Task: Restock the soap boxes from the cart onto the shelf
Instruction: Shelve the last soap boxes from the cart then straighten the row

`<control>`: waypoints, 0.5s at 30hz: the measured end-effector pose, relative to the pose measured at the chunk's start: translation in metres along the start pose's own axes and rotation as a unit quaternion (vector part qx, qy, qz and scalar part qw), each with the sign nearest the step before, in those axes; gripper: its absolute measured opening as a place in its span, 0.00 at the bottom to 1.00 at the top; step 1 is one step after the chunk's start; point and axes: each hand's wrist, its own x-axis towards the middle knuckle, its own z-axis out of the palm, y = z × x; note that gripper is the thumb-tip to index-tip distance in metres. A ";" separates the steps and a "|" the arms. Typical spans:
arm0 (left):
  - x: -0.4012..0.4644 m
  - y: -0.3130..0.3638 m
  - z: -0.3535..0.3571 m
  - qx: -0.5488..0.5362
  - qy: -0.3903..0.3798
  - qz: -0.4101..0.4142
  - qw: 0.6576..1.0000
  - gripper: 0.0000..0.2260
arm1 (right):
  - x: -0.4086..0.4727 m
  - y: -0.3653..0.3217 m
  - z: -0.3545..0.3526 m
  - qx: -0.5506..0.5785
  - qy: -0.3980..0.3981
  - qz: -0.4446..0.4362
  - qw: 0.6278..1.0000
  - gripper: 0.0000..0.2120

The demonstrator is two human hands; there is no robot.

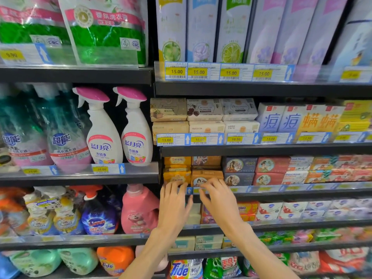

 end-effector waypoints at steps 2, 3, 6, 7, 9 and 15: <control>0.007 -0.002 -0.001 0.025 -0.016 -0.005 1.000 0.20 | 0.007 0.002 0.001 -0.008 -0.004 0.009 1.000 0.12; 0.011 -0.003 -0.002 0.033 -0.022 -0.006 0.999 0.21 | 0.011 0.004 0.001 -0.020 -0.012 0.015 1.000 0.14; 0.018 -0.006 -0.002 0.041 -0.038 -0.005 0.998 0.22 | 0.017 0.009 0.004 -0.054 -0.038 0.017 0.998 0.17; 0.020 -0.007 -0.002 0.041 -0.041 -0.004 0.998 0.23 | 0.018 0.010 0.006 -0.055 -0.041 0.016 0.998 0.18; 0.022 -0.008 -0.001 0.040 -0.044 -0.006 0.998 0.24 | 0.018 0.012 0.010 -0.061 -0.042 0.017 0.997 0.20; 0.024 -0.009 -0.001 0.045 -0.054 -0.001 0.998 0.25 | 0.021 0.009 0.017 -0.081 -0.046 0.008 0.996 0.22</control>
